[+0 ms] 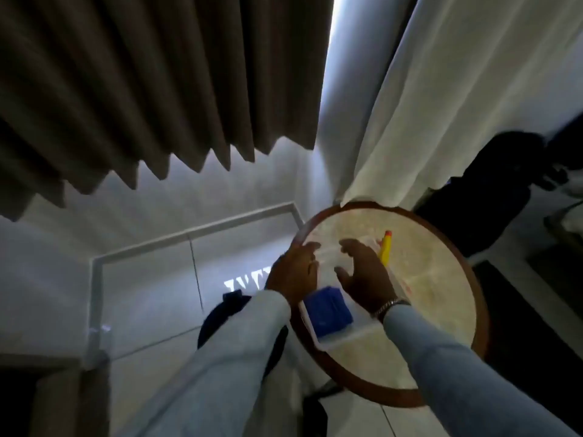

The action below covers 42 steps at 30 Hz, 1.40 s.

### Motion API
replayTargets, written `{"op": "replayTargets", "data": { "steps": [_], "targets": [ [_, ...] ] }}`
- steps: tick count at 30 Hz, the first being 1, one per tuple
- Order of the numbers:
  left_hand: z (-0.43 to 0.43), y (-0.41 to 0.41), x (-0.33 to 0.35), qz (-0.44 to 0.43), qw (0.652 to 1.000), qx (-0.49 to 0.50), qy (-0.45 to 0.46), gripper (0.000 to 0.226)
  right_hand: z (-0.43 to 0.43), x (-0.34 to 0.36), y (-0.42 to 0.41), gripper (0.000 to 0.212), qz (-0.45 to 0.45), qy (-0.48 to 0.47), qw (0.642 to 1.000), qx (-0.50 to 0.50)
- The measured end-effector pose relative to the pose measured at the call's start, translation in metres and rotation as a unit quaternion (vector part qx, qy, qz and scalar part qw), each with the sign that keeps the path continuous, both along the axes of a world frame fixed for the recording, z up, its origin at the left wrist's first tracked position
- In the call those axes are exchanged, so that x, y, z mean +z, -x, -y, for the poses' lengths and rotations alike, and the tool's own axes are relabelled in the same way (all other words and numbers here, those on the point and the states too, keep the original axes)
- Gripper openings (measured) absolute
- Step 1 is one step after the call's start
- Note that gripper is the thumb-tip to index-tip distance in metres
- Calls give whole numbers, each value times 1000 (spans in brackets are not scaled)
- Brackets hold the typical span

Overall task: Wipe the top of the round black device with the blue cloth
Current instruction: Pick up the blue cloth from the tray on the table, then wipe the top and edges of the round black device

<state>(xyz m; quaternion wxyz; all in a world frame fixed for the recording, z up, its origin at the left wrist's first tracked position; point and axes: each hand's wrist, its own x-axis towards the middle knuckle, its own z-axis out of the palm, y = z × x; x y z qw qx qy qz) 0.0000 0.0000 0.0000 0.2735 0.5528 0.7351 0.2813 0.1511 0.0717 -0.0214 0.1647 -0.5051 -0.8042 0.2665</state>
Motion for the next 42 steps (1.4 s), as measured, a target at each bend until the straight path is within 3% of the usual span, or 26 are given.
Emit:
{"op": "replayTargets", "data": {
  "steps": [3,5,8,12,15,19,23,26,31,33,37,40,42],
  "targets": [
    [-23,-23,-82,62,995,-12,82,58,-16,-84,-18,64,64,171,982,-38],
    [-27,-25,-103,77,988,15,130,76,-12,-109,-25,72,89,228,968,-55],
    [-46,-32,-153,50,982,-14,182,84,-14,-158,-30,72,108,228,966,-50],
    [-61,-45,-197,-147,956,-133,214,72,-10,-197,-28,54,116,190,974,-44],
    [-67,-56,-215,-169,957,-120,205,61,-11,-211,-26,42,94,174,979,-53],
    [-67,-59,-220,-119,970,-88,193,38,-11,-214,-28,34,69,173,980,-73],
    [-56,-42,-200,33,986,-93,137,30,-10,-195,-33,15,35,206,976,-63],
    [-38,-24,-176,110,988,-95,57,35,-8,-167,-32,29,-68,233,969,-45],
    [4,27,-157,196,978,-56,-49,38,3,-121,10,59,-113,280,951,62],
    [27,53,-163,200,974,-31,-99,39,16,-117,38,58,-111,318,936,106],
    [78,110,-212,190,974,69,-104,56,62,-154,94,26,-107,286,944,129],
    [117,149,-271,142,979,145,-7,87,82,-206,132,22,-114,240,960,89],
    [138,163,-314,85,987,93,96,107,83,-253,151,16,-81,184,978,61]
  ]
}}
